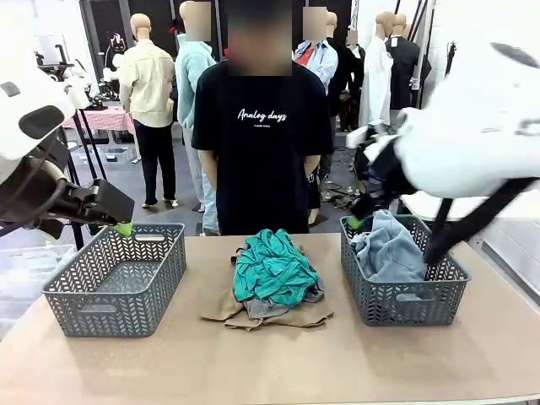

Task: Sort the tops and bottoms.
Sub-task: Lift clothes from the center of the table with your right hand.

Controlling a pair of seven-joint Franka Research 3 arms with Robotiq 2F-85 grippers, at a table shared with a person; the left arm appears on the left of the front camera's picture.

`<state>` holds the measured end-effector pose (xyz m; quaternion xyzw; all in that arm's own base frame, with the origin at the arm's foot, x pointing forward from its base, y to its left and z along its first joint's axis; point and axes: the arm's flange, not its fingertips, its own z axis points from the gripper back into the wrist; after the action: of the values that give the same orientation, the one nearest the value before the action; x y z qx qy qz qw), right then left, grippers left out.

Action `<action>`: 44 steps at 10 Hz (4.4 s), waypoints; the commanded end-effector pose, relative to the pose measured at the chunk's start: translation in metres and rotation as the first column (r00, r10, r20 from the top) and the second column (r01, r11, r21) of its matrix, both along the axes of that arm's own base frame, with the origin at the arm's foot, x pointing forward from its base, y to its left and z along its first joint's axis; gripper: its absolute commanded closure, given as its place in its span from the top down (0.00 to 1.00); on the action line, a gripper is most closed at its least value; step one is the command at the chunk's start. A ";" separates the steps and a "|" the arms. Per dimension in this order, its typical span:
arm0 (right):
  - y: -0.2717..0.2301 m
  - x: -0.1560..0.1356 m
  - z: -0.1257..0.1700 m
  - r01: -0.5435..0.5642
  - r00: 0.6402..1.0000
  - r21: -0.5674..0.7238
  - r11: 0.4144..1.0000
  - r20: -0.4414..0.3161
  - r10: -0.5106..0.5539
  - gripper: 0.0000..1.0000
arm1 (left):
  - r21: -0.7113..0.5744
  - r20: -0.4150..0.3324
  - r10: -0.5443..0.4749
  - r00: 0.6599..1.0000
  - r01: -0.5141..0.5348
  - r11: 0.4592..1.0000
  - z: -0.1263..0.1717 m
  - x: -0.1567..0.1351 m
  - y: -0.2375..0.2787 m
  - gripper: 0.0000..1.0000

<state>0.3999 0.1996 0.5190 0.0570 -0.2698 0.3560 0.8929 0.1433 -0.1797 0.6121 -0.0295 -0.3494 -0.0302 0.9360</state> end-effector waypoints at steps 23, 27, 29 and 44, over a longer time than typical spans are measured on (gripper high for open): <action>0.150 0.124 -0.157 -0.210 0.960 -0.096 0.973 -0.208 0.186 0.91 | 0.008 0.003 -0.015 1.000 0.015 1.000 0.004 -0.002 0.005 1.00; 0.151 0.120 -0.150 -0.214 0.958 -0.096 0.972 -0.215 0.190 0.14 | 0.008 0.003 -0.015 1.000 0.015 1.000 0.004 -0.002 0.005 1.00; 0.148 0.119 -0.147 -0.211 0.957 -0.080 0.974 -0.220 0.189 0.00 | 0.008 0.003 -0.015 1.000 0.015 1.000 0.004 -0.002 0.005 1.00; 0.120 0.034 0.083 -0.155 0.897 0.021 0.988 0.422 0.132 0.00 | 0.008 0.003 -0.015 1.000 0.015 1.000 0.004 -0.002 0.005 1.00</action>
<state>0.4250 0.3209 0.6098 0.0149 -0.4721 0.4182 0.7759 0.1431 -0.1770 0.6142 -0.0257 -0.3548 -0.0292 0.9341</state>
